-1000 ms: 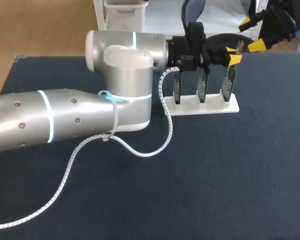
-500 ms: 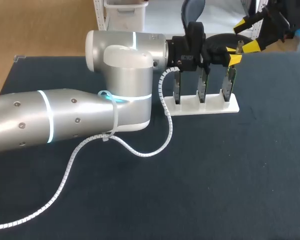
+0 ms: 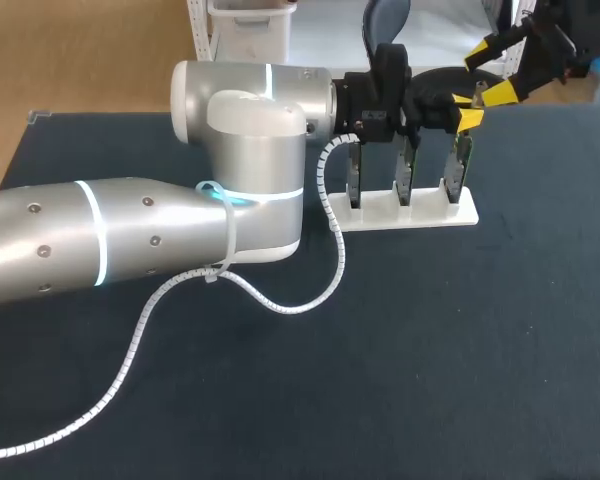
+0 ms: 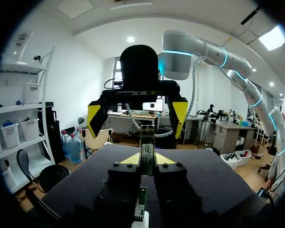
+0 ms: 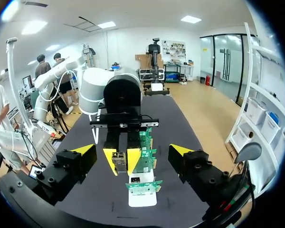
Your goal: Pick up the optical module with the left hand, and insert it into the network port with the right hand.
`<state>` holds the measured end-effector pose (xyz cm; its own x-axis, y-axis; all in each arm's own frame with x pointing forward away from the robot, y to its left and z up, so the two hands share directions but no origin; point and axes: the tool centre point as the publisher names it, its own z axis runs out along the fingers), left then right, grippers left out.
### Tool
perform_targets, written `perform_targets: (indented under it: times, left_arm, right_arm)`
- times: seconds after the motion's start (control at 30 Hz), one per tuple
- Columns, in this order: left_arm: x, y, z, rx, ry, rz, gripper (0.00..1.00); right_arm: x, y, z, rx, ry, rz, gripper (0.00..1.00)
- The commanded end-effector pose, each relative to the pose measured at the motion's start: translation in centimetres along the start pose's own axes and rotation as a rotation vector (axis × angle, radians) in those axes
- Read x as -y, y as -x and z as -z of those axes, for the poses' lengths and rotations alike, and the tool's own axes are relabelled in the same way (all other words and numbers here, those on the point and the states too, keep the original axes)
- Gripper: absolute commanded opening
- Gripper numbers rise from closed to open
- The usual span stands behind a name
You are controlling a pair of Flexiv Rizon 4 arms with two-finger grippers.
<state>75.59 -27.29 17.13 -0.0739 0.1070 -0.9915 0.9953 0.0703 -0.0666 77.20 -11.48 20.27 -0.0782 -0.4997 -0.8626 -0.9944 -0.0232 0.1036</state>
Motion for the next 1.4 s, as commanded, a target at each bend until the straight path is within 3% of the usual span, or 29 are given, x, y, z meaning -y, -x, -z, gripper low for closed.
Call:
perform_targets:
  times: [0.03, 1.13, 1.17, 1.2, 1.23, 1.4]
  left_arm:
    - [-0.11, 0.05, -0.05, -0.003, -0.001, 0.001, 0.0]
    - [-0.11, 0.05, -0.05, -0.003, -0.001, 0.001, 0.0]
    - [-0.11, 0.05, -0.05, -0.003, -0.001, 0.001, 0.0]
    - [-0.11, 0.05, -0.05, -0.003, -0.001, 0.001, 0.0]
    - [-0.11, 0.05, -0.05, -0.003, -0.001, 0.001, 0.0]
    - [-0.11, 0.05, -0.05, -0.003, -0.001, 0.001, 0.0]
  right_arm:
    - [-0.27, 0.0, -0.3, -0.007, -0.021, -0.011, 1.0]
    - [-0.6, -0.29, -0.44, -0.019, -0.022, -0.02, 1.0]
    - [-0.57, -0.3, -0.43, -0.017, -0.024, -0.02, 0.6]
    - [-0.56, -0.31, -0.42, -0.014, -0.024, -0.018, 0.27]
    - [-0.55, -0.31, -0.39, -0.01, -0.024, -0.017, 0.0]
    - [-0.51, -0.35, -0.35, -0.013, -0.034, -0.023, 0.0]
